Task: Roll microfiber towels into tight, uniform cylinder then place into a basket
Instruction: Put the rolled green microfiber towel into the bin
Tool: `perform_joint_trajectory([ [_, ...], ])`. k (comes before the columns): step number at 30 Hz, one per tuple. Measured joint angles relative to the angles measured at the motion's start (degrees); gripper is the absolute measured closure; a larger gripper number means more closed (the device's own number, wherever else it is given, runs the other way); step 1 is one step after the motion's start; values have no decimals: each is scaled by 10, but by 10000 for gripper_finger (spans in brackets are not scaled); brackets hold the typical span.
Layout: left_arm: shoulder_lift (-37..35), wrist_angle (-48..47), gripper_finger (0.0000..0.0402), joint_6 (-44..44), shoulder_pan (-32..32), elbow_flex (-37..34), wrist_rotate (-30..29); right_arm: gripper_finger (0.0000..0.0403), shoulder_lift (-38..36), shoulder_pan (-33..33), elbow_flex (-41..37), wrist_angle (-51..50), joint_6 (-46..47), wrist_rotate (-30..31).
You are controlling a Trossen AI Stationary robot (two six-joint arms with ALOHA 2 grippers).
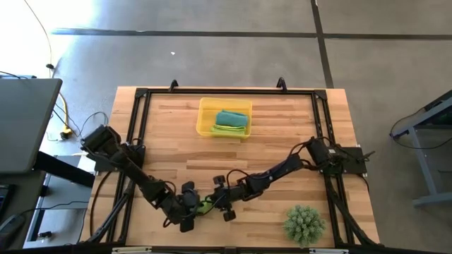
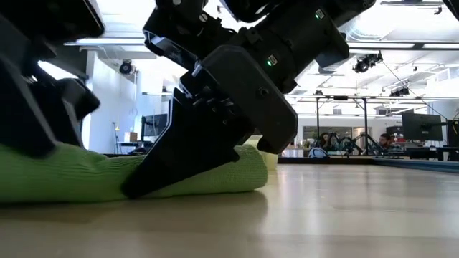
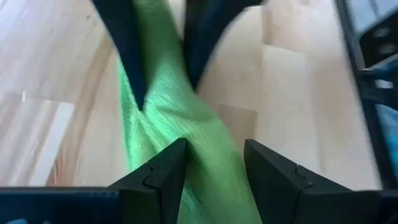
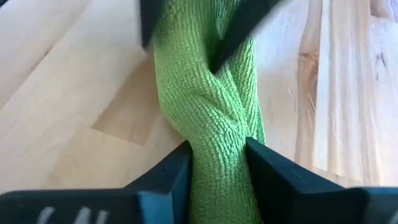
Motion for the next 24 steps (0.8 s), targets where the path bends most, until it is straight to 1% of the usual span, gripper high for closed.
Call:
perform_joint_trajectory([
  [4,-25,-12,250,-1,-14,1,11,307,-1,-1,0,-9,2,1],
  [10,-74,-63,250,-1,-35,1,12,381,-2,-2,0,-14,15,-5],
  [11,-83,-70,250,-1,-38,2,12,388,-2,-2,0,-15,15,-6],
  [15,-114,-94,250,-1,-47,2,9,390,-6,-5,-1,-15,15,-11],
  [18,-133,-103,250,-1,-51,2,9,394,-27,-11,-3,-36,11,-18],
  [21,-144,-110,250,-1,-51,2,10,398,-58,-24,-7,-81,-10,-19],
  [24,-148,-115,250,1,-51,2,10,398,-93,-43,-9,-130,-31,-3],
])
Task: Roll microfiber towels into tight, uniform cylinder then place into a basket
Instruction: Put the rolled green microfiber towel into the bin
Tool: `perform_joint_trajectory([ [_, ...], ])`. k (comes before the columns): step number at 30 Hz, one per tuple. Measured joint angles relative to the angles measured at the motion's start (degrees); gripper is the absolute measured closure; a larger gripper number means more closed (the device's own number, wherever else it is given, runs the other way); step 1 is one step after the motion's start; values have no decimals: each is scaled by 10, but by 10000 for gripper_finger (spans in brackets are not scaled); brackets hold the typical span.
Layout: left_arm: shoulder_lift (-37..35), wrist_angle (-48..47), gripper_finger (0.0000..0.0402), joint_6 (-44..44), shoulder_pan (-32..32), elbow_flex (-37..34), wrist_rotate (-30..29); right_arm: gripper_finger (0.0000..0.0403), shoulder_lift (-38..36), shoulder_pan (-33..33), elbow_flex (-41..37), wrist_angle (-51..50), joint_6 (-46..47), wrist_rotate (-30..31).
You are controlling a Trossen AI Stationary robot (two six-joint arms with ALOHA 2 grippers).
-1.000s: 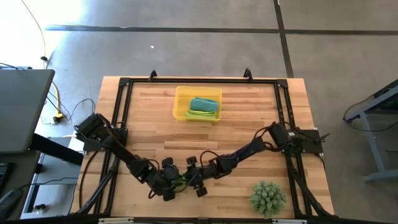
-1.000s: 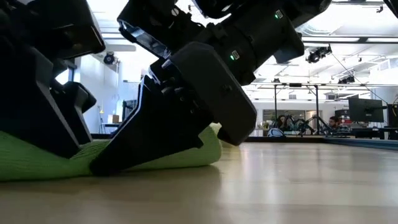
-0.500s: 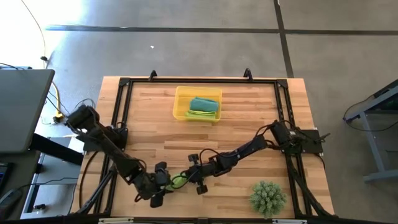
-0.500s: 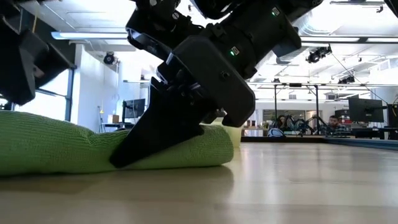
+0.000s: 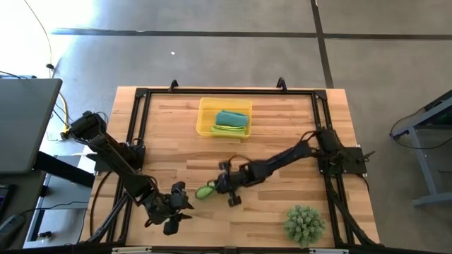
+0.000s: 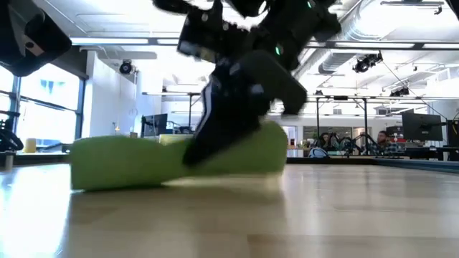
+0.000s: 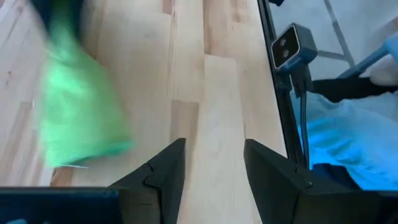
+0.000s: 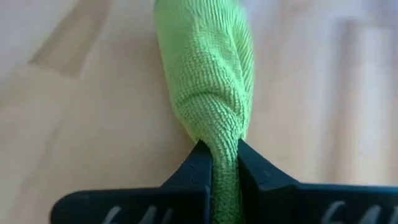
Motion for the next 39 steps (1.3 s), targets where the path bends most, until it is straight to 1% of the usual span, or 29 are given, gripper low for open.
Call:
perform_joint_trajectory([
  [5,0,-11,250,26,0,0,10,398,-75,-44,2,-66,-23,35],
  [8,0,-28,250,28,4,0,11,398,-121,-78,2,-99,-54,50],
  [11,0,-49,250,28,11,0,11,398,-168,-121,3,-114,-85,77],
  [14,0,-72,250,35,20,0,11,398,-189,-174,3,-121,-121,81],
  [19,0,-93,250,89,38,0,11,398,-174,-265,-5,-78,-135,73],
  [24,0,-102,250,126,56,0,11,398,-144,-321,-60,20,-137,69],
  [28,0,-104,250,143,69,0,19,398,-141,-338,-100,85,-135,13],
  [30,0,-106,250,149,76,0,30,398,-140,-338,-116,109,-140,-2],
  [33,0,-106,250,159,87,0,41,398,-138,-337,-130,126,-150,-3],
  [39,0,-102,250,163,109,0,41,398,-123,-339,-156,169,-150,5],
])
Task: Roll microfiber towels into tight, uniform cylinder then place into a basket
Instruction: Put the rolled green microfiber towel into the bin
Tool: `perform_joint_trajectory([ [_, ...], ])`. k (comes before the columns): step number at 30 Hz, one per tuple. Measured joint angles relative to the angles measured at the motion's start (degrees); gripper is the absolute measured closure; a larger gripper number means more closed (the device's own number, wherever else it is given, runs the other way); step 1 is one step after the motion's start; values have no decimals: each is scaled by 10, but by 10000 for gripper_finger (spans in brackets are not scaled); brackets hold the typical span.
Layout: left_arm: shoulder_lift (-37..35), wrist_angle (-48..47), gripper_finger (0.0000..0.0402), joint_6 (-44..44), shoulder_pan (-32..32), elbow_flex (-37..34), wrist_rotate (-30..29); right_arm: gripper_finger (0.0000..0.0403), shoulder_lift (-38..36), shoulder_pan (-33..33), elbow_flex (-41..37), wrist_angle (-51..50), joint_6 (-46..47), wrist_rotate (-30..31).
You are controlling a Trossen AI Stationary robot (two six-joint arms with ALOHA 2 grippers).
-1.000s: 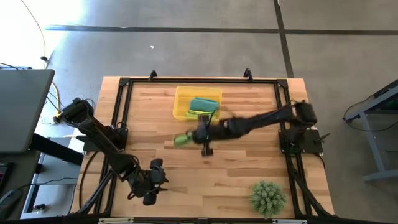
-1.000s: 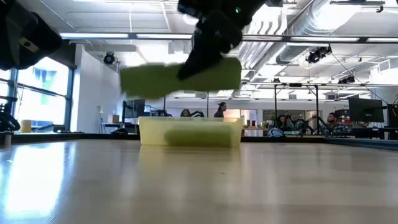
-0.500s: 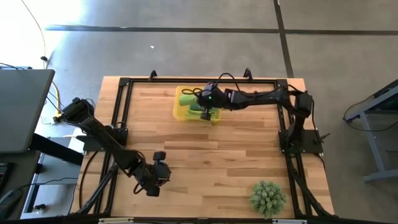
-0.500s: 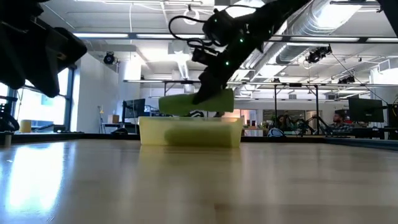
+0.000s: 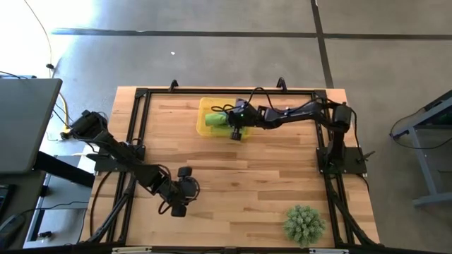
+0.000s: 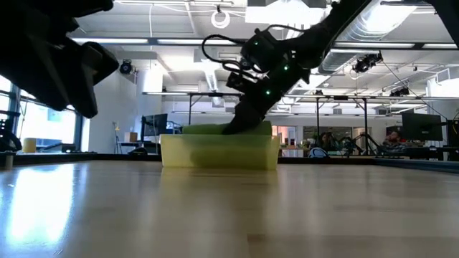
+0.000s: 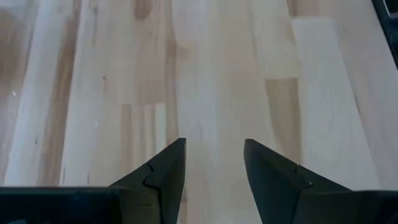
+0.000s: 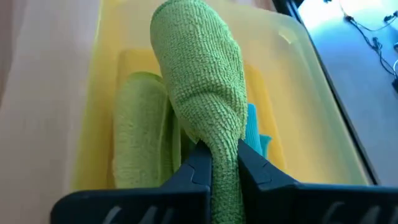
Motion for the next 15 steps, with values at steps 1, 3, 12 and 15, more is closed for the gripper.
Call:
perform_joint_trajectory([
  [1,0,3,250,0,4,0,0,398,2,0,-2,1,0,1],
  [3,0,3,250,0,10,0,0,398,9,-1,-2,-5,1,1],
  [12,0,10,250,0,21,0,23,379,19,-1,-2,-14,7,-4],
  [15,0,12,250,-1,21,0,25,339,19,-2,-2,-23,-14,-3],
])
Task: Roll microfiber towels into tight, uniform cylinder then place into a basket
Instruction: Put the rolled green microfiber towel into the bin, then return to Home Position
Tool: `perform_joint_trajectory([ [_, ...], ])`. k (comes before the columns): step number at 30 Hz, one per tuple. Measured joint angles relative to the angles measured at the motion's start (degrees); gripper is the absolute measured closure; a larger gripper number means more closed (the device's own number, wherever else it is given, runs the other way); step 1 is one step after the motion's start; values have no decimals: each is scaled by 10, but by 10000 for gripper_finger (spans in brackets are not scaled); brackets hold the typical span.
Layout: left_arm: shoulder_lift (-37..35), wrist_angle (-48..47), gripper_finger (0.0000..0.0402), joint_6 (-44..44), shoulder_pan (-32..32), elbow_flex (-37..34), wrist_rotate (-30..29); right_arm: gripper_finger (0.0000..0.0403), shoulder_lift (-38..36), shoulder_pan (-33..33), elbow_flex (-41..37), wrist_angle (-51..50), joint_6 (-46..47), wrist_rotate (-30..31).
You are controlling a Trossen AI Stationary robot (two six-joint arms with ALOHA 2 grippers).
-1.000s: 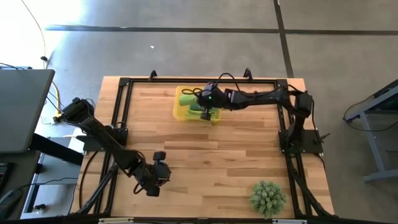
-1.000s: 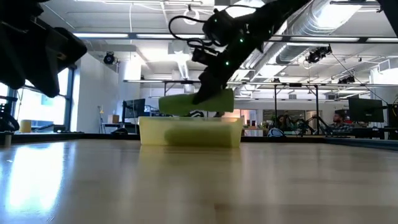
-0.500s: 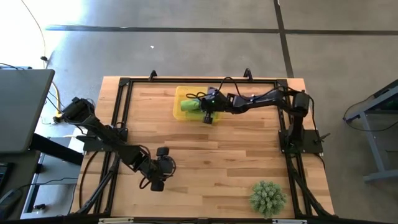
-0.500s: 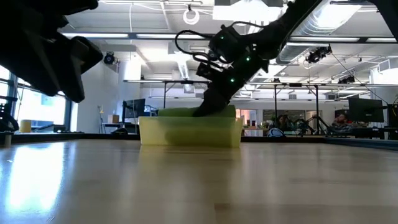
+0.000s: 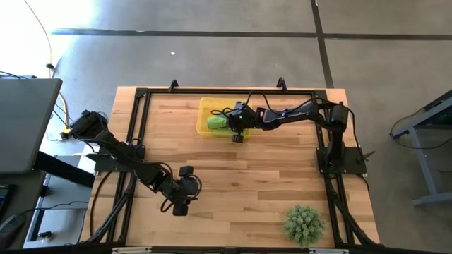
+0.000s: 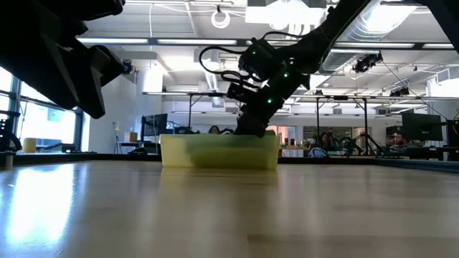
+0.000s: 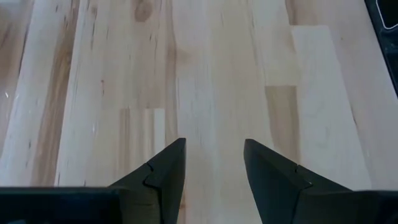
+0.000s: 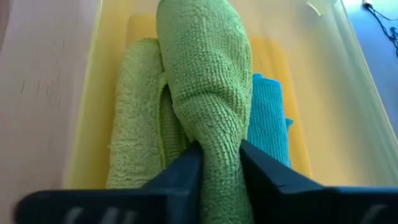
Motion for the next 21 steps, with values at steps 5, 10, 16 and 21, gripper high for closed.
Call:
perform_joint_trajectory([
  [5,0,3,250,0,0,0,0,248,-5,5,0,-6,20,0],
  [10,0,0,250,0,0,0,0,182,-43,20,1,-50,101,0],
  [16,-12,1,250,0,10,0,0,164,-139,40,1,-133,122,0],
  [21,-61,0,250,0,41,0,-5,163,-241,60,1,-218,150,-3],
])
